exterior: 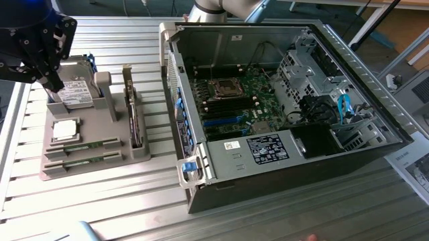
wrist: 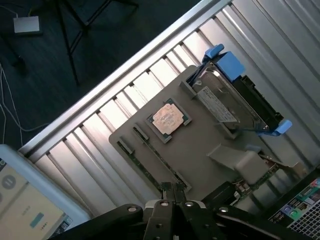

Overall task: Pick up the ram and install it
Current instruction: 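Pick up the ram and move it above insertion slot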

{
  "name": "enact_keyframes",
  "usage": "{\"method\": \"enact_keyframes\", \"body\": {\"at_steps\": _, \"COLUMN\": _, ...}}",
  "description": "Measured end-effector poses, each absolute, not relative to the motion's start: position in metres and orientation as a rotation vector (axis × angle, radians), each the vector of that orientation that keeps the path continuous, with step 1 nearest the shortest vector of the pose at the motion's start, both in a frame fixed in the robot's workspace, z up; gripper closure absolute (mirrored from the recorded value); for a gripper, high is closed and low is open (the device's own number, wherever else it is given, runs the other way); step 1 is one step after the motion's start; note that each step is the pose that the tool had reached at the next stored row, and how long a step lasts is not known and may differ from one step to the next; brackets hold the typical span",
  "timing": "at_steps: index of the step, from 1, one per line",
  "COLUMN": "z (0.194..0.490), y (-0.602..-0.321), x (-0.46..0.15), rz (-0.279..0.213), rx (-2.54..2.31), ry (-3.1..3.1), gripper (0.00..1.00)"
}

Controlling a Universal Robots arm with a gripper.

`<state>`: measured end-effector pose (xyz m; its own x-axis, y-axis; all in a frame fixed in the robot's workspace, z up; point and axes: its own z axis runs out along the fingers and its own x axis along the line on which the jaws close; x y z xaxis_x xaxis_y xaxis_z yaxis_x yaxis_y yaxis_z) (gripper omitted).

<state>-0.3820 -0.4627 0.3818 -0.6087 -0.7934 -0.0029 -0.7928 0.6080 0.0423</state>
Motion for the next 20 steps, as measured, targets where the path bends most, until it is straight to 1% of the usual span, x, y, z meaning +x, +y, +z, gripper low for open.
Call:
{"method": "enact_keyframes", "body": {"at_steps": 14, "z": 0.3818, "y": -0.4627, "x": -0.3820, "rz": -0.054, "rx": 1.938, "ry": -2.442, "gripper": 0.90}}
{"method": "enact_keyframes", "body": {"at_steps": 20, "z": 0.3818, "y": -0.4627, "x": -0.3820, "rz": -0.052, "rx": 2.091, "ry": -2.309, "gripper": 0.90}}
